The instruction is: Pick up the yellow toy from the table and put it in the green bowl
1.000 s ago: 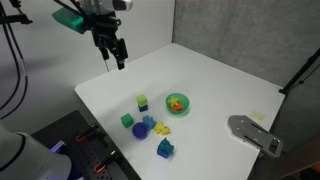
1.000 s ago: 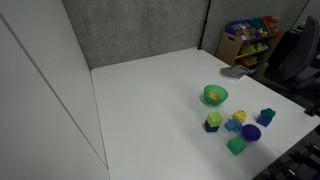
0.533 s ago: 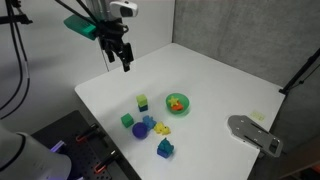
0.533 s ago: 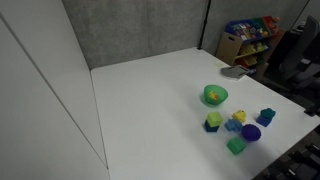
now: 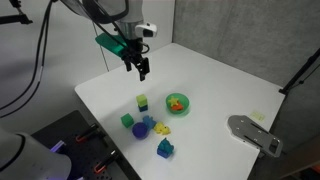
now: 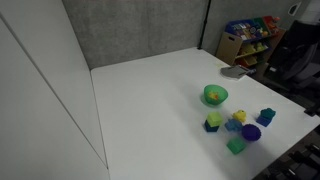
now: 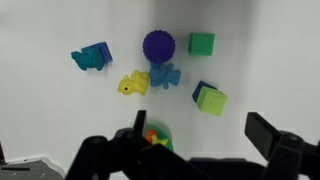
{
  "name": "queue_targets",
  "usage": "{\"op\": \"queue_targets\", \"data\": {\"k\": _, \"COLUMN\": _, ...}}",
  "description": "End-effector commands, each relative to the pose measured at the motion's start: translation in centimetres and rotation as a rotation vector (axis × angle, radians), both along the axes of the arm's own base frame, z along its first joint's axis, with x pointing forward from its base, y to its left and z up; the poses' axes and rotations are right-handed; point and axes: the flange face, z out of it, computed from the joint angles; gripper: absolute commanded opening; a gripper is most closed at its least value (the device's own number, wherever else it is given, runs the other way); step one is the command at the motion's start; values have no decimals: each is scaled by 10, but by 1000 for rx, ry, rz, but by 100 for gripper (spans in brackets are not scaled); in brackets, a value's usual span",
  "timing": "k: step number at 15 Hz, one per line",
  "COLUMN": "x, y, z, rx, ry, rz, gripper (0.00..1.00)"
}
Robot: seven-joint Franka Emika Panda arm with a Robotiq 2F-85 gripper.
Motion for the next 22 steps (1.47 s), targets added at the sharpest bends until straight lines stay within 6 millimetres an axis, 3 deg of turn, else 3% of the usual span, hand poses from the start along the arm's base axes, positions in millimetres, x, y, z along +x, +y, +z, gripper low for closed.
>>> {"op": "queue_targets", "data": {"k": 1, "x": 37, "y": -18, "z": -29, "rx": 8, "ry": 16, "rz": -79, "gripper": 100}}
{"op": "queue_targets", "data": {"k": 7, "x": 60, "y": -43, "z": -87, "rx": 13, "ry": 54, "rz": -158, "gripper": 100}}
{"op": "queue_targets", "data": {"k": 19, "x": 53, "y": -74, "z": -208, "rx": 40, "ry": 71, "rz": -421, "gripper": 100}}
{"op": "queue_targets", "data": {"k": 22, "x": 48, "y": -80, "z": -228, "rx": 44, "ry": 89, "rz": -449, "gripper": 100}}
